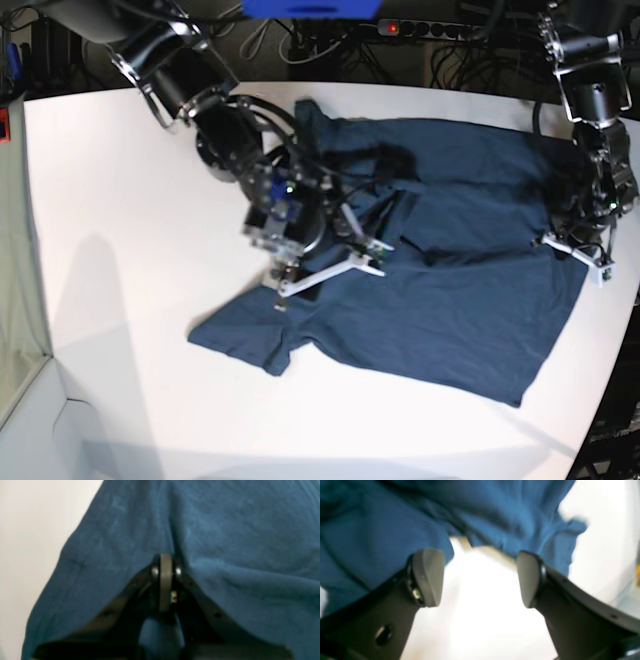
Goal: Layout the t-shirt on the table in an organized manner, then fold the t-shirt properly
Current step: 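Grasp the shirt fabric with the right gripper and drag it toward the left gripper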
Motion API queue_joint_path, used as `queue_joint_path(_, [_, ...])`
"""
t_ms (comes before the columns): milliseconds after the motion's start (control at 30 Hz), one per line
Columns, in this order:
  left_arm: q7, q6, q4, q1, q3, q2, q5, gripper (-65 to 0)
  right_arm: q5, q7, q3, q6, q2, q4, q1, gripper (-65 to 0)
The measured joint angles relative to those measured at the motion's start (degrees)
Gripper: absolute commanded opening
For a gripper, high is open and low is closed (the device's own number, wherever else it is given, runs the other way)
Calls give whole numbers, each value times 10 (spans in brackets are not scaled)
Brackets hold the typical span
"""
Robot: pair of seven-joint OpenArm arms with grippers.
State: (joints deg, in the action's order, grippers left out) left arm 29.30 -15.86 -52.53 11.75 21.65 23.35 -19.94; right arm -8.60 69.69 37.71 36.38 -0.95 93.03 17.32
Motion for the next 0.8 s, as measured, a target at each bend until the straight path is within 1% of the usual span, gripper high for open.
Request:
queue_joint_path(33, [0,0,0,0,0,0,0,-646,-1,-2,-3,26,0,-8,0,-207])
queue_joint_path(67, [0,0,0,0,0,0,0,-646,0,-3,-2,33,0,-16,0,-218])
queue_joint_path(233, [0,0,0,0,0,0,0,-646,5,-33,-1,33,5,-81,-1,-274])
queue_joint_path(467, [-2,0,0,-2,0,0,0,-646,3,-56,-2,33,8,-107,-18,-295])
queue_joint_path(533, [-2,0,0,-2,0,0,0,-646,3,-57,-2,33,8,-113,-17,-312])
queue_joint_path(600, [-2,0,0,-1,0,0,0,-646,5,-57,-2,33,8,-113,-17,-348])
queue_joint_path(667, [-2,0,0,-2,0,0,0,-646,5,-57,-2,33,8,-113,-17,-406])
queue_joint_path(800, [-2,0,0,-2,0,0,0,-646,5,-56,-2,32,8,-113,-17,-562])
